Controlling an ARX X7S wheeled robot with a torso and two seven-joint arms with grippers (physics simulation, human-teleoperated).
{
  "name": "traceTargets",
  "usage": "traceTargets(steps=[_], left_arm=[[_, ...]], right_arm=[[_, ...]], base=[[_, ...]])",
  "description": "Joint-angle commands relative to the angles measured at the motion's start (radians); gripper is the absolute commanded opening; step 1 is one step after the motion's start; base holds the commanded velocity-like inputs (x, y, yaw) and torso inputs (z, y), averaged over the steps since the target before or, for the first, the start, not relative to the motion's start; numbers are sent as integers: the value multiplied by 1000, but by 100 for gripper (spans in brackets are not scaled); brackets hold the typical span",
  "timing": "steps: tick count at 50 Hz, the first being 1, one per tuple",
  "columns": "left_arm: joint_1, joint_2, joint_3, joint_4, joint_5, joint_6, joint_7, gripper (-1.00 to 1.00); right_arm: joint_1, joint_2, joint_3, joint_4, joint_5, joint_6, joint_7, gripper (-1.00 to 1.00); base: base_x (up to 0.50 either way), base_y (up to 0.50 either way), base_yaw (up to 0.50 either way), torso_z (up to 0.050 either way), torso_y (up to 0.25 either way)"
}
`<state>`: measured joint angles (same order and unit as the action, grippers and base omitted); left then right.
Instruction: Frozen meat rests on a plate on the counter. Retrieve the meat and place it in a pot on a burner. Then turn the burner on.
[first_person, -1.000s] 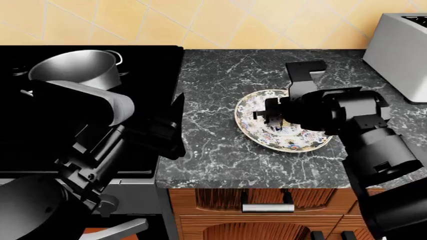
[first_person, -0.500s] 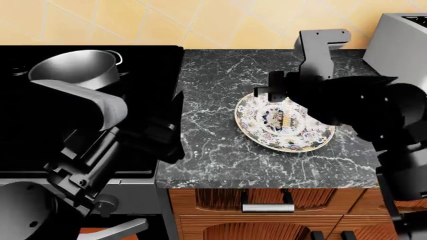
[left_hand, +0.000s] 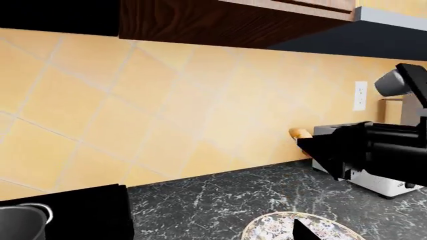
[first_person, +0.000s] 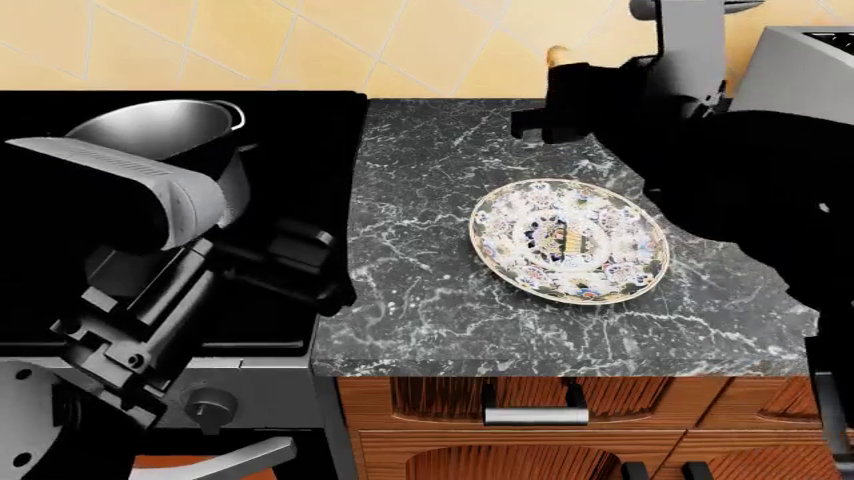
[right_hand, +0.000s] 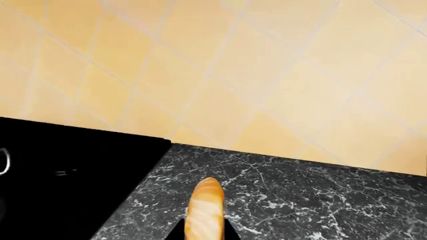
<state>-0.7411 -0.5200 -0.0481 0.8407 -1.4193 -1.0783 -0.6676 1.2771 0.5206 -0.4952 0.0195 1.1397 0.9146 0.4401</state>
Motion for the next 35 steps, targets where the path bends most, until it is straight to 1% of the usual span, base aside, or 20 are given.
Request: traceTargets(steps=[1,9,35], left_arm=[[-25,-18,-10,-4,-22,4,-22,100],[-24,-24,-15,-6,-23,13,-23,100],[-30,-49,-45,7,-60,46,-37,100]], right_arm=[[2,24,17,-80,-5,-30,-26,-100],[13,25,7,-92,-7,-29,-44,-100],[29,25,-4,-94,-1,-18,-50,-100]], base=[[0,0,0,0,0],[0,0,0,0,0],[0,500,0,0,0]])
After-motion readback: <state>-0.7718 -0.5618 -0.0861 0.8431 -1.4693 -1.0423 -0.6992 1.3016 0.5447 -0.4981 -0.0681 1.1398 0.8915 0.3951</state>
